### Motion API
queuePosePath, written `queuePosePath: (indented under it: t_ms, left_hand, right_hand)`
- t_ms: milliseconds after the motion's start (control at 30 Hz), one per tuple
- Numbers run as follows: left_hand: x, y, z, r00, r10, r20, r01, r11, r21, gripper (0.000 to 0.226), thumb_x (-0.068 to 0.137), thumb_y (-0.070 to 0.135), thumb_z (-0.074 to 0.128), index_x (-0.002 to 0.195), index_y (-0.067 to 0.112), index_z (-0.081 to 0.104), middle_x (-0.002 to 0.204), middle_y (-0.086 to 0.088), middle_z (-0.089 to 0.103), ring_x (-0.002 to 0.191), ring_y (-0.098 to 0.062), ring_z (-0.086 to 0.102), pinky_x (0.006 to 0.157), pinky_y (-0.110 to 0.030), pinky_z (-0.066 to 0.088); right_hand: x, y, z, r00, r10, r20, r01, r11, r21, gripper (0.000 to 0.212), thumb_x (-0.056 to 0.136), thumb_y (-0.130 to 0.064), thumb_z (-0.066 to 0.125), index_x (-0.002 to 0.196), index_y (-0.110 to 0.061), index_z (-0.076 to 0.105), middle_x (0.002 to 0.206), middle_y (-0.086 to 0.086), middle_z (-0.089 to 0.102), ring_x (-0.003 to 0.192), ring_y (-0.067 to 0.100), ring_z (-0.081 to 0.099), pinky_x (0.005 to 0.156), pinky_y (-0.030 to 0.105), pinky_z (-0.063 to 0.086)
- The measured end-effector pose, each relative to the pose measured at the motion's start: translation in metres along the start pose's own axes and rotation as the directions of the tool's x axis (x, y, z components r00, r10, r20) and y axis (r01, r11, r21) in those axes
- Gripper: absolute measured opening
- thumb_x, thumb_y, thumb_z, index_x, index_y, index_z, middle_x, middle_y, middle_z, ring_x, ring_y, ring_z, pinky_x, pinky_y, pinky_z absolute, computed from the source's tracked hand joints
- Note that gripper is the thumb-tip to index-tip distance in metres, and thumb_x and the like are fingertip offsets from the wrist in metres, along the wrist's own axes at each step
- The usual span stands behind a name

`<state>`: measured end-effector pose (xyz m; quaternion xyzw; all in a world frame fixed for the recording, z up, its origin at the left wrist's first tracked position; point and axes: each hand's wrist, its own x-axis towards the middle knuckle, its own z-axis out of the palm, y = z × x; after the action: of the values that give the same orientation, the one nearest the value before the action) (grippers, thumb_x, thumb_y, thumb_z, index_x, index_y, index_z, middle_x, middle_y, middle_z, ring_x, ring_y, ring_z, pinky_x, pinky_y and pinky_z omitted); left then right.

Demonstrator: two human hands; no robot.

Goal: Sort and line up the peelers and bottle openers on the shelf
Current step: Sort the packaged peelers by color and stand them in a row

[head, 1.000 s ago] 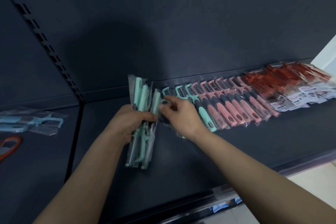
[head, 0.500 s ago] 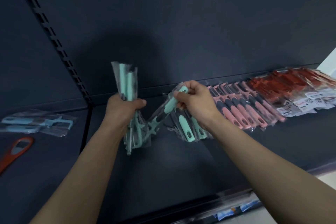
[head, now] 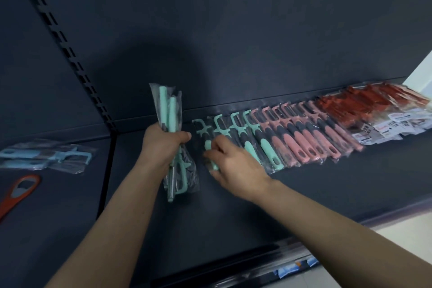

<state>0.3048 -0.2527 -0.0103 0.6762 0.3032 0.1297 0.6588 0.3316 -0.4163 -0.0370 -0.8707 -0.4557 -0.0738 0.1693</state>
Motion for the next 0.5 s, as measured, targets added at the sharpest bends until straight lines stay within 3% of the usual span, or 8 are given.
queuePosePath:
  t_ms: [100, 233, 400, 500]
  left_hand:
    - [-0.003, -0.003, -0.002, 1.0, -0.002, 0.02, 0.002, 1.0, 0.001, 0.021, 0.076, 0.001, 0.072, 0.085, 0.015, 0.059, 0.077, -0.004, 0.062, 0.065, -0.013, 0.059, 0.05, -0.022, 0.046]
    - [-0.007, -0.006, -0.007, 1.0, -0.006, 0.019, 0.006, 1.0, 0.017, 0.02, 0.075, 0.001, 0.073, 0.085, 0.013, 0.06, 0.074, -0.004, 0.061, 0.062, -0.013, 0.058, 0.045, -0.019, 0.046]
    - [-0.008, -0.009, -0.012, 1.0, -0.03, 0.003, 0.03, 0.999, 0.021, 0.022, 0.075, 0.001, 0.073, 0.091, 0.008, 0.061, 0.075, -0.007, 0.061, 0.063, -0.016, 0.058, 0.054, -0.025, 0.047]
    - [-0.009, -0.009, -0.015, 1.0, -0.025, -0.01, 0.025, 0.999, 0.028, 0.023, 0.074, 0.001, 0.074, 0.092, 0.008, 0.062, 0.075, -0.006, 0.061, 0.064, -0.016, 0.058, 0.054, -0.025, 0.046]
  right_hand:
    - [-0.003, -0.005, 0.009, 0.99, 0.034, 0.137, -0.028, 0.999, -0.043, 0.039, 0.092, -0.031, 0.052, 0.12, -0.005, 0.056, 0.118, 0.01, 0.041, 0.098, 0.028, 0.052, 0.081, 0.039, 0.046]
    - [-0.005, -0.006, 0.01, 0.979, 0.102, 0.174, -0.099, 0.995, -0.026, 0.047, 0.091, -0.044, 0.05, 0.117, -0.007, 0.06, 0.116, 0.006, 0.042, 0.107, 0.022, 0.046, 0.089, 0.029, 0.04]
    - [0.011, -0.009, 0.002, 0.93, 0.293, 0.223, -0.309, 0.95, 0.038, 0.039, 0.087, -0.034, 0.064, 0.115, -0.008, 0.053, 0.116, 0.011, 0.045, 0.103, 0.032, 0.053, 0.081, 0.035, 0.045]
    - [0.022, -0.016, 0.003, 0.889, 0.415, 0.193, -0.421, 0.907, -0.013, 0.037, 0.086, -0.011, 0.062, 0.118, -0.006, 0.045, 0.118, 0.017, 0.048, 0.104, 0.037, 0.055, 0.073, 0.032, 0.04]
